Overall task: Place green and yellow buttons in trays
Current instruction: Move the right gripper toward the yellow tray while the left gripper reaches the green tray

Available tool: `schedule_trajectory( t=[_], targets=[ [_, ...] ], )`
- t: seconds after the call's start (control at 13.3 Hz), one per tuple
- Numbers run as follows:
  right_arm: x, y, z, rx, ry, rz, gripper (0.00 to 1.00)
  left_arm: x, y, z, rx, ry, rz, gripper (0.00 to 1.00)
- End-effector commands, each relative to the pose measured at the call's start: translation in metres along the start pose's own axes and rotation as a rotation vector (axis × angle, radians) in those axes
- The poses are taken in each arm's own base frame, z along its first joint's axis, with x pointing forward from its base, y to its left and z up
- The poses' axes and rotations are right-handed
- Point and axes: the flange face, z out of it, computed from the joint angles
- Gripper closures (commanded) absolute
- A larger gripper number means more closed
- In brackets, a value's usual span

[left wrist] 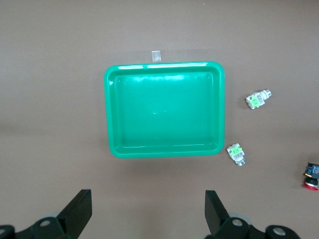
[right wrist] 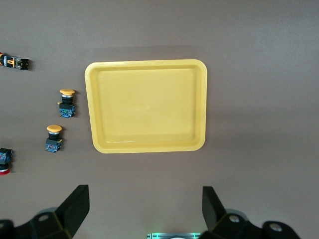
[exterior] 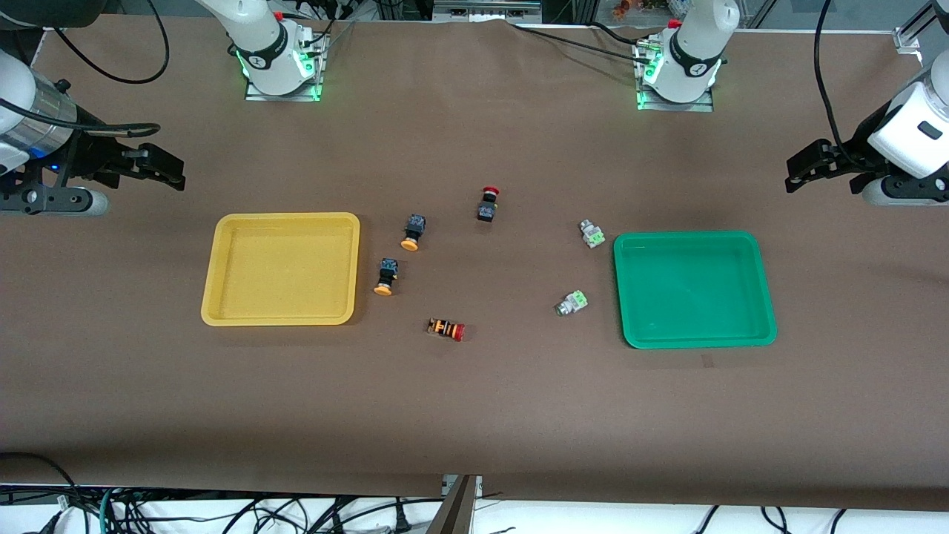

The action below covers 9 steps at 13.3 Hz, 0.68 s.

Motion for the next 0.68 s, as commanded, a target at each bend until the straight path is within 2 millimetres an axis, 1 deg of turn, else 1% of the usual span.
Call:
schedule_trajectory(
  t=[0.0, 0.08, 0.23, 0.3, 0.38, 0.45, 0.53, 0.6],
  targets=[
    [0.0, 0.002, -0.006, 0.015, -0.004, -0.001, 0.0, 0.003, 0.002, -0.007, 0.018, -0.009, 0.032, 0.0],
    [0.001, 0.003, -0.005, 0.015, -0.004, 0.001, 0.0, 0.006, 0.0, -0.002, 0.018, -0.021, 0.026, 0.0],
    [0.0, 0.002, -0.006, 0.015, -0.004, -0.002, 0.0, 0.008, -0.001, 0.003, 0.015, -0.029, 0.023, 0.0],
    [0.002, 0.001, -0.005, 0.016, 0.003, -0.002, 0.0, 0.008, -0.003, 0.014, 0.002, -0.077, 0.025, 0.0],
    [0.007, -0.003, 0.003, 0.014, -0.009, 0.002, 0.0, 0.001, 0.003, 0.026, -0.016, -0.181, 0.036, 0.0],
    [0.021, -0.01, 0.025, 0.012, -0.033, -0.01, 0.0, -0.003, 0.009, 0.033, -0.017, -0.228, 0.04, 0.0],
    [0.037, -0.022, 0.05, 0.01, -0.05, -0.023, 0.0, -0.001, 0.026, 0.049, -0.014, -0.261, 0.065, 0.0],
    [0.052, -0.026, 0.067, 0.013, -0.034, -0.025, 0.0, 0.009, 0.04, 0.069, -0.009, -0.287, 0.05, 0.0]
  ],
)
